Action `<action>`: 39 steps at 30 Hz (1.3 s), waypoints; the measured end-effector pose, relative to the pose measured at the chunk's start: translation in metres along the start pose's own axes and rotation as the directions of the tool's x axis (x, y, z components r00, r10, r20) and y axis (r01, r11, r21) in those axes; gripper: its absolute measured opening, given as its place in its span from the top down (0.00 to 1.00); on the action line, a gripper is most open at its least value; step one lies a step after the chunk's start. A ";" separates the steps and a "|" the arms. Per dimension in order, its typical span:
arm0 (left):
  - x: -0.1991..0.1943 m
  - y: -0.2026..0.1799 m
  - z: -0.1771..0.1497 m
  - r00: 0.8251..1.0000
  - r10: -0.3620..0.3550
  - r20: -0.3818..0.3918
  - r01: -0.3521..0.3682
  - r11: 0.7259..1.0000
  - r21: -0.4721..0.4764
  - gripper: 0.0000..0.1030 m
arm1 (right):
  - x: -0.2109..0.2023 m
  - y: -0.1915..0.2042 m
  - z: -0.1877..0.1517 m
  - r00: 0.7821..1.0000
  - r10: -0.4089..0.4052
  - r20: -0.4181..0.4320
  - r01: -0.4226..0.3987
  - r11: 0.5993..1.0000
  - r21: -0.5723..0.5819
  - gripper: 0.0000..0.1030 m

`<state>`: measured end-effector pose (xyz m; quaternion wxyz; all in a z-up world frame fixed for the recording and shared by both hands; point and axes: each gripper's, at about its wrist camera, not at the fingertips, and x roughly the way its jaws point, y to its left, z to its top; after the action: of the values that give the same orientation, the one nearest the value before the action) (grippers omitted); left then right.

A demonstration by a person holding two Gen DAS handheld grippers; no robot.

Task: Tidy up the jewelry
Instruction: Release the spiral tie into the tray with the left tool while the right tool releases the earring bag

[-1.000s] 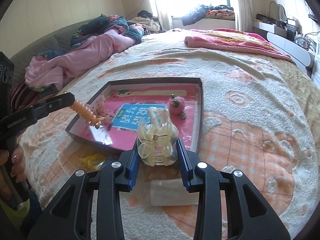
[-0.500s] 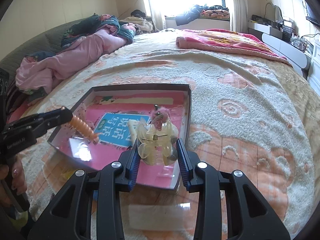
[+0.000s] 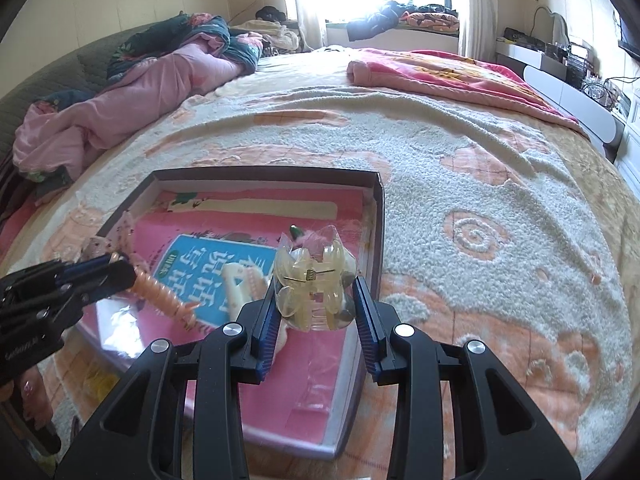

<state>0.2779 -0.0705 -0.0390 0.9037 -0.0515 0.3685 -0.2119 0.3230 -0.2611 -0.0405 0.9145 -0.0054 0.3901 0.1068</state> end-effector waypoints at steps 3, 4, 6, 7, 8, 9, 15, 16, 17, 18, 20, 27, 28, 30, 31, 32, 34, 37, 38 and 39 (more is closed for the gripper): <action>0.001 0.005 -0.002 1.000 -0.001 0.000 0.001 1.000 -0.012 0.89 | 0.009 -0.002 0.003 1.000 -0.015 -0.013 0.015 1.000 0.002 0.68; 0.002 0.007 -0.002 1.000 -0.001 -0.001 0.001 1.000 -0.017 0.89 | 0.011 -0.003 0.003 1.000 -0.016 -0.016 0.016 1.000 0.003 0.68; 0.002 0.009 -0.002 1.000 0.001 0.000 -0.001 1.000 -0.022 0.89 | 0.015 -0.003 0.004 0.999 -0.022 -0.023 0.022 1.000 0.000 0.68; 0.002 0.009 -0.003 1.000 0.001 0.000 -0.001 1.000 -0.023 0.89 | 0.017 -0.003 0.004 0.999 -0.022 -0.026 0.022 1.000 0.000 0.68; 0.002 0.010 -0.003 1.000 0.000 0.001 0.000 1.000 -0.024 0.89 | 0.018 -0.003 0.004 0.999 -0.023 -0.029 0.023 1.000 -0.001 0.68; 0.002 0.010 -0.003 1.000 0.002 0.000 -0.002 1.000 -0.023 0.89 | 0.020 -0.002 0.004 0.999 -0.023 -0.032 0.022 1.000 -0.003 0.68; 0.004 0.020 -0.004 1.000 0.013 0.005 -0.013 0.999 -0.045 0.88 | 0.028 0.004 0.005 0.999 -0.019 -0.047 0.018 1.000 -0.013 0.67; 0.004 0.022 -0.004 1.000 0.018 0.006 -0.018 0.999 -0.047 0.88 | 0.030 0.005 0.005 0.999 -0.016 -0.051 0.016 1.000 -0.016 0.67; 0.004 0.024 -0.004 1.000 0.024 0.005 -0.023 0.998 -0.052 0.88 | 0.031 0.007 0.005 0.998 -0.016 -0.053 0.015 1.000 -0.018 0.67; 0.004 0.026 -0.005 1.000 0.027 0.003 -0.027 0.998 -0.057 0.88 | 0.031 0.009 0.005 0.998 -0.015 -0.053 0.014 1.000 -0.019 0.67; 0.005 0.031 -0.007 0.999 0.036 -0.003 -0.036 0.997 -0.072 0.88 | 0.033 0.011 0.006 0.999 -0.010 -0.053 0.009 1.000 -0.020 0.67; 0.005 0.038 -0.012 0.999 0.052 -0.014 -0.053 0.995 -0.082 0.88 | 0.033 0.016 0.003 0.998 0.007 -0.062 -0.008 1.000 -0.018 0.67; 0.004 0.037 -0.012 0.998 0.054 -0.014 -0.055 0.995 -0.078 0.88 | 0.033 0.016 0.003 0.998 0.008 -0.062 -0.009 1.000 -0.017 0.67; 0.005 0.036 -0.013 0.998 0.056 -0.018 -0.057 0.996 -0.072 0.88 | 0.032 0.016 0.001 0.998 0.014 -0.066 -0.015 1.000 -0.012 0.67; 0.004 0.035 -0.014 0.998 0.057 -0.019 -0.058 0.996 -0.069 0.87 | 0.031 0.016 0.000 0.998 0.016 -0.067 -0.016 1.000 -0.010 0.67; 0.004 0.035 -0.015 0.998 0.057 -0.020 -0.059 0.996 -0.066 0.84 | 0.030 0.016 -0.001 0.998 0.018 -0.067 -0.019 1.000 -0.006 0.67; 0.003 0.035 -0.015 0.998 0.059 -0.021 -0.060 0.996 -0.062 0.81 | 0.027 0.016 -0.003 0.998 0.024 -0.064 -0.024 1.000 -0.004 0.67; 0.002 0.035 -0.016 0.998 0.061 -0.019 -0.062 0.996 -0.062 0.80 | 0.022 0.016 -0.004 0.998 0.028 -0.055 -0.029 1.000 -0.005 0.65; 0.001 0.035 -0.016 0.998 0.061 -0.018 -0.062 0.996 -0.062 0.78 | 0.019 0.016 -0.005 0.998 0.029 -0.051 -0.029 1.000 -0.006 0.64; 0.000 0.035 -0.016 0.998 0.063 -0.017 -0.064 0.996 -0.062 0.77 | 0.017 0.016 -0.005 0.999 0.029 -0.045 -0.029 1.000 -0.009 0.62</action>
<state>0.2789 -0.0377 -0.0596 0.9051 -0.0662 0.3832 -0.1721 0.3275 -0.2425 -0.0547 0.9039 -0.0063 0.4101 0.1218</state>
